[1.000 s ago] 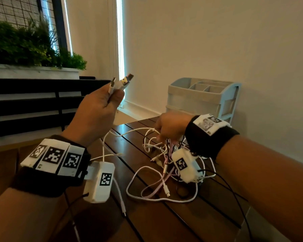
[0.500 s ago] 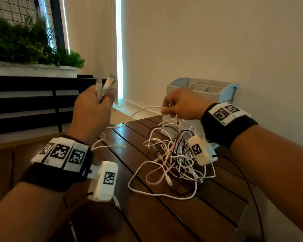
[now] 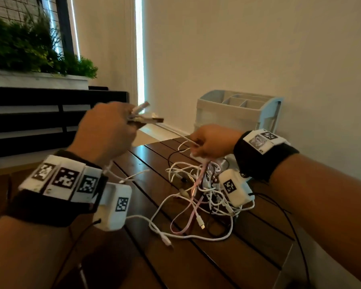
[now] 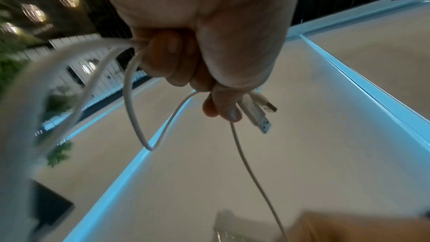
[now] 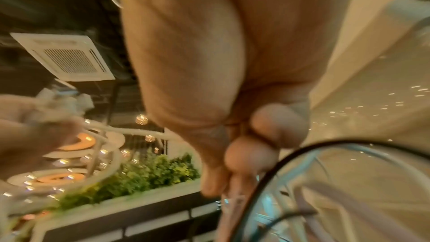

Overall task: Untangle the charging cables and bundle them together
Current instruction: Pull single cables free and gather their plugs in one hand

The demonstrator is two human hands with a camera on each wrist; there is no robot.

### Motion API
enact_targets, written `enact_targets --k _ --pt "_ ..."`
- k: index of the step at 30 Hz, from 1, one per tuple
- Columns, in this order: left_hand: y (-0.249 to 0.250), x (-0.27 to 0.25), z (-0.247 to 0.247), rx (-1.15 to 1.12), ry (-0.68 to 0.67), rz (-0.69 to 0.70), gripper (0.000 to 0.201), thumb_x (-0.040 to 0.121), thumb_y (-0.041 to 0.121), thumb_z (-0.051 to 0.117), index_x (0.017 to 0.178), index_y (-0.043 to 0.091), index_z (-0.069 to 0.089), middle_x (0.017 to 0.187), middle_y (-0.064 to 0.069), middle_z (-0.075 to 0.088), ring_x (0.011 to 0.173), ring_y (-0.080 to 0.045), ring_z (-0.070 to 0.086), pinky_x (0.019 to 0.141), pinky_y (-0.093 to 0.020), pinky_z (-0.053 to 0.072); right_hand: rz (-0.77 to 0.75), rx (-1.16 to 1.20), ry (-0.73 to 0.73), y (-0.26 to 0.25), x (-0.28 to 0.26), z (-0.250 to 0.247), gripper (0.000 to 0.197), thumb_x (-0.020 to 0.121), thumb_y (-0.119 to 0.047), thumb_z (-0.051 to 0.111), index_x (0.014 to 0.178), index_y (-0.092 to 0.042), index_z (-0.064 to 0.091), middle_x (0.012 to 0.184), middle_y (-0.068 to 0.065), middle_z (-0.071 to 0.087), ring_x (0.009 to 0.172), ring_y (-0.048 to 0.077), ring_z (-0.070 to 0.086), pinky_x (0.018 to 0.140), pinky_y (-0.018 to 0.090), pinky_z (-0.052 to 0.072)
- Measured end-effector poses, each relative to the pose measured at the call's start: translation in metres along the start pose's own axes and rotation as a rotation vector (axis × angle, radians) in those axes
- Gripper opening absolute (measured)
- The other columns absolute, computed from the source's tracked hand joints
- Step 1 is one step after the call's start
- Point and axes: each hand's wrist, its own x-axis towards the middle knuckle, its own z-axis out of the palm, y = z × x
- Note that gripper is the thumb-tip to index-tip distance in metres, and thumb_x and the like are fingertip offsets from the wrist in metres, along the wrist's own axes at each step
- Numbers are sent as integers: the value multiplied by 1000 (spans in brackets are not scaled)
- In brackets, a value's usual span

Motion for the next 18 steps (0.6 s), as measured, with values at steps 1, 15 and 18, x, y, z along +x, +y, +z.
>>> enact_targets --k 1,15,18 --pt "-8 3 -7 35 22 -21 19 93 27 55 95 17 71 60 3 52 54 -16 46 52 -28 34 55 -12 38 12 2 5 17 92 -23 59 78 -15 58 74 -1 57 70 14 52 66 30 40" --pt "-9 -4 -15 378 103 134 19 84 21 58 84 11 74 52 -2 44 52 -24 44 53 -29 36 151 407 121 21 -5 7 11 89 -22 67 84 -12 71 72 3 72 51 10 64 52 20 53" --pt "-35 13 -29 224 231 257 41 93 41 44 100 13 74 70 -8 55 66 -31 52 62 -44 47 124 426 132 22 -7 7 13 89 -20 66 87 -9 71 77 7 73 65 18 72 65 25 59"
